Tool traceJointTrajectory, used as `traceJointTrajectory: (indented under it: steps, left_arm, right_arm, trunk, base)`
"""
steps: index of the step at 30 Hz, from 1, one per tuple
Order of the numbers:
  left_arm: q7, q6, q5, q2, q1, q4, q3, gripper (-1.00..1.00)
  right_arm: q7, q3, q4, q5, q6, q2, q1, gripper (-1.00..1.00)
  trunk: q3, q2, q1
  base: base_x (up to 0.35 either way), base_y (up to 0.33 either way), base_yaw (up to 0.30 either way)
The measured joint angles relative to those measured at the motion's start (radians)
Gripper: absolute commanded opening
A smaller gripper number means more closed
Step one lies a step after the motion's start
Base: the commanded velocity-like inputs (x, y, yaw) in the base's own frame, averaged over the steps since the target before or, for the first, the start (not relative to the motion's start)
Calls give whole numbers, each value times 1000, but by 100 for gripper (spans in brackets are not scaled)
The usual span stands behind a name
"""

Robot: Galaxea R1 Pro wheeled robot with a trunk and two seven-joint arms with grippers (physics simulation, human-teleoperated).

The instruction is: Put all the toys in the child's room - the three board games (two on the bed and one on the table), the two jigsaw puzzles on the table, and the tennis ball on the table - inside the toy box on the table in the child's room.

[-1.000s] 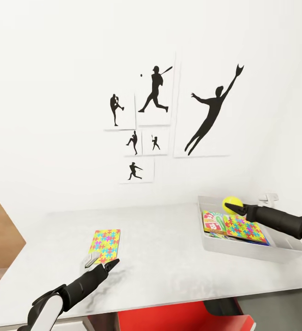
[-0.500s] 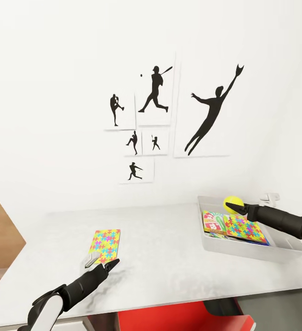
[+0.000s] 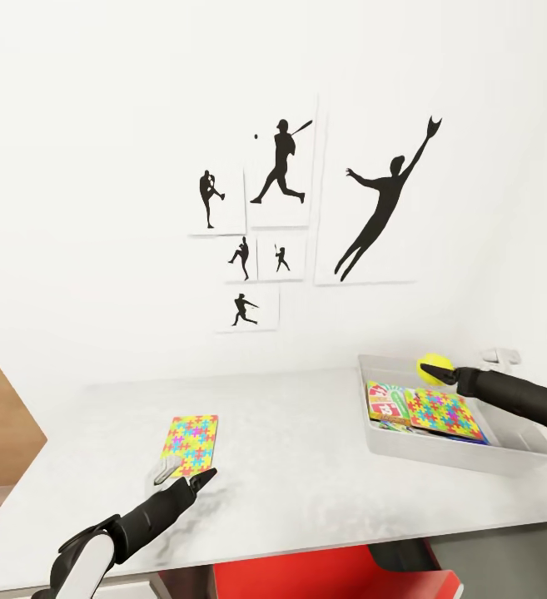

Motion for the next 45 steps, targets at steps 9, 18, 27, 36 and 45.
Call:
traceJointTrajectory:
  steps: [9,18,27,36,45]
  left_arm:
    - [-5,1,2,0,0,0,0,100]
    - [0,1,2,0,0,0,0,100]
    - [1,2,1,0,0,0,0,100]
    - [1,2,1,0,-1,0,0,100]
    - [-16,4,4,-6,-13,-9,-1,100]
  right_arm:
    - [-259,-72,422,-1,138,-3,-239,-100]
    - [-368,-75,652,6,138,-8,-377,-100]
    - [-436,-75,701,17,138,0,-408,-100]
    - [-448,-73,710,19,138,5,-413,-100]
    - [-450,-70,706,18,138,24,-417,-100]
  trunk:
    - [0,0,0]
    - [0,0,0]
    - [1,0,0]
    - [3,0,0]
    - [3,0,0]
  base:
    - [0,0,0]
    - [0,0,-41]
    - [0,0,-206]
    - [0,0,-106]
    - [0,0,-19]
